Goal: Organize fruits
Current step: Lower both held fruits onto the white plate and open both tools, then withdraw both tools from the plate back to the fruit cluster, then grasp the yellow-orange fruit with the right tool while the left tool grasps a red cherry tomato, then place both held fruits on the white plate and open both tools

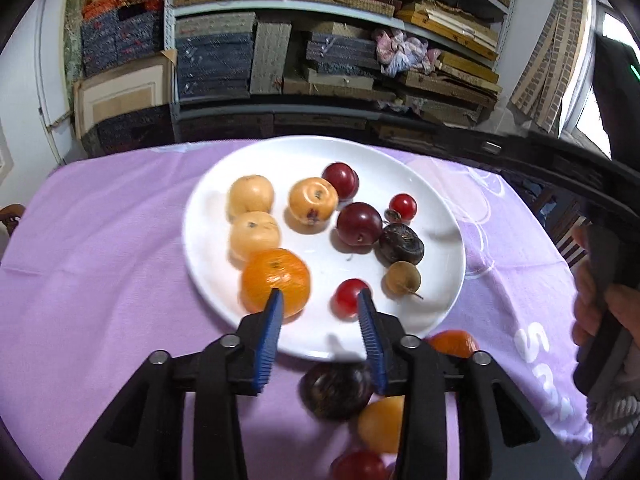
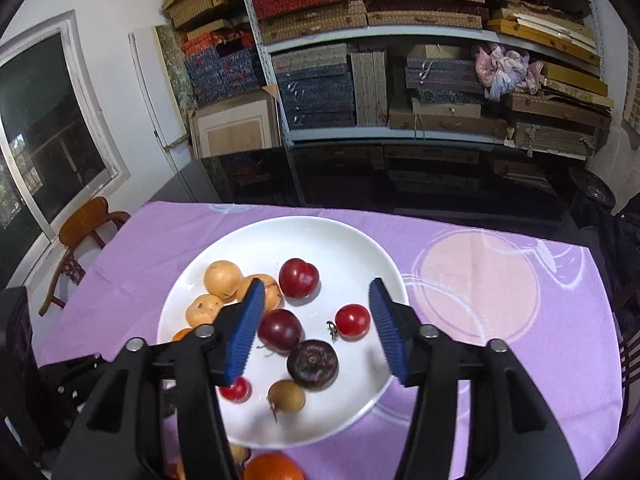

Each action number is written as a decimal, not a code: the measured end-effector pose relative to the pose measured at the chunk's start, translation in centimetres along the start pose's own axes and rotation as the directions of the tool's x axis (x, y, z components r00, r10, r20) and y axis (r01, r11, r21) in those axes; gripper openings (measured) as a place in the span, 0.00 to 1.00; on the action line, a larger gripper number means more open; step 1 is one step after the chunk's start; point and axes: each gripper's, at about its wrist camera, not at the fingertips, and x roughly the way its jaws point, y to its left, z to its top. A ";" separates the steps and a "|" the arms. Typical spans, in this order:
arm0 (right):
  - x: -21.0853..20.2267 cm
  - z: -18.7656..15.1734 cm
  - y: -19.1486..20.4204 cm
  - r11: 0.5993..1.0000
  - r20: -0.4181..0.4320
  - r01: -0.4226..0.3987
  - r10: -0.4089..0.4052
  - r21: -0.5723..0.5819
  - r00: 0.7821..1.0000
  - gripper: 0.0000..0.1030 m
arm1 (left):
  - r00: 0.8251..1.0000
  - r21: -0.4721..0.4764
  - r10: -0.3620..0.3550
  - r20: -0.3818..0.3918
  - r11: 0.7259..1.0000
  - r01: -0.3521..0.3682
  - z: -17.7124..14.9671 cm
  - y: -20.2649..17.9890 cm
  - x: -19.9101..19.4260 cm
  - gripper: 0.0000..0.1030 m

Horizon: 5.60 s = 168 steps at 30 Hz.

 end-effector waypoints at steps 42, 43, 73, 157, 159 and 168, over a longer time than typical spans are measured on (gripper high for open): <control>-3.5 -16.5 7.4 0.963 -0.190 -0.137 0.093 -0.233 0.977 0.86 | 0.999 -0.092 0.044 0.012 0.995 -0.043 -8.8 3.8 -3.6 0.73; -3.1 -16.5 7.1 0.967 -0.206 -0.134 0.089 -0.216 0.975 0.84 | 0.999 -0.092 0.045 0.008 0.995 -0.044 -8.9 3.8 -3.6 0.73; -3.5 -17.9 7.4 0.939 -0.264 -0.198 0.122 -0.281 0.957 0.38 | 1.000 0.011 0.004 -0.001 1.000 -0.004 -9.6 1.6 -3.8 0.73; 12.3 0.6 -0.2 0.995 -0.163 0.073 -0.082 -0.061 0.983 0.43 | 0.998 0.110 -0.042 -0.047 0.993 0.047 -0.2 -3.0 5.3 0.54; 10.9 -0.1 0.3 0.990 -0.131 0.094 -0.108 -0.108 0.985 0.48 | 0.999 0.110 -0.039 -0.015 0.993 0.040 -0.5 -3.0 4.4 0.66; 3.5 -5.8 1.8 0.961 -0.059 0.158 -0.176 -0.225 0.983 0.70 | 0.999 0.049 -0.012 0.045 0.999 0.010 -2.1 -1.2 -0.4 0.73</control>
